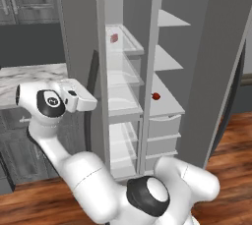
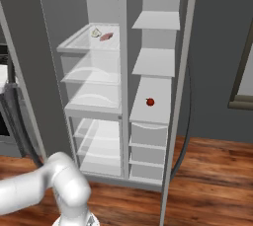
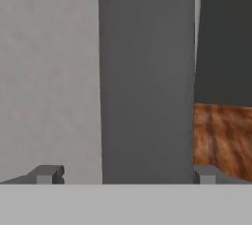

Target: Pick up the frozen steak from the freezer, place it on any shelf in the fridge, and close the fridge and freezer doors when done.

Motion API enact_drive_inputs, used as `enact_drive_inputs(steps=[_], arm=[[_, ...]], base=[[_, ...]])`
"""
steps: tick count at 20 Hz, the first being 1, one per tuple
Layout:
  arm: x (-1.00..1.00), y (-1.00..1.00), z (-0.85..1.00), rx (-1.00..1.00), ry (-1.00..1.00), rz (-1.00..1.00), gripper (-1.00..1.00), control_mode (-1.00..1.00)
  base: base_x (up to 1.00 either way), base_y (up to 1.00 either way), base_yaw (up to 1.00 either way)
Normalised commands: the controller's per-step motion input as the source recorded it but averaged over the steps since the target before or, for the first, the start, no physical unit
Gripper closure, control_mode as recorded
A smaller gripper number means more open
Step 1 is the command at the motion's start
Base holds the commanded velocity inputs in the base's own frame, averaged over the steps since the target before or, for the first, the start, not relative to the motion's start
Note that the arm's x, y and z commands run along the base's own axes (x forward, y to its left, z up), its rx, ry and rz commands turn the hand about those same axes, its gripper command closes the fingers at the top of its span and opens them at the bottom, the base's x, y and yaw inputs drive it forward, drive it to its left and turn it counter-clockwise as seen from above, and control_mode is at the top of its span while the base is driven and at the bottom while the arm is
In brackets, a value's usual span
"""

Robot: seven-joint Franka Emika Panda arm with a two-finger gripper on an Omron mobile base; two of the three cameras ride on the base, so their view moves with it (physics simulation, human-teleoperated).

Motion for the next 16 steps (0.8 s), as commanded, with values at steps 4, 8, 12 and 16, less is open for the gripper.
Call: enact_drive_inputs(steps=[4, 8, 12, 16], arm=[[0.0, -1.0, 0.0, 0.0, -0.09, 0.15, -1.0, -1.0], [0.15, -0.94, 0.0, 0.0, -0.1, 0.18, -1.0, -1.0], [0.44, -0.79, 0.0, 0.0, -0.05, 0.17, -1.0, -1.0], [0.69, -0.61, 0.0, 0.0, 0.0, 0.09, -1.0, -1.0]], base=[[0.0, 0.0, 0.0], [0.0, 0.0, 0.0], [0.0, 0.0, 0.0], [0.0, 0.0, 0.0]])
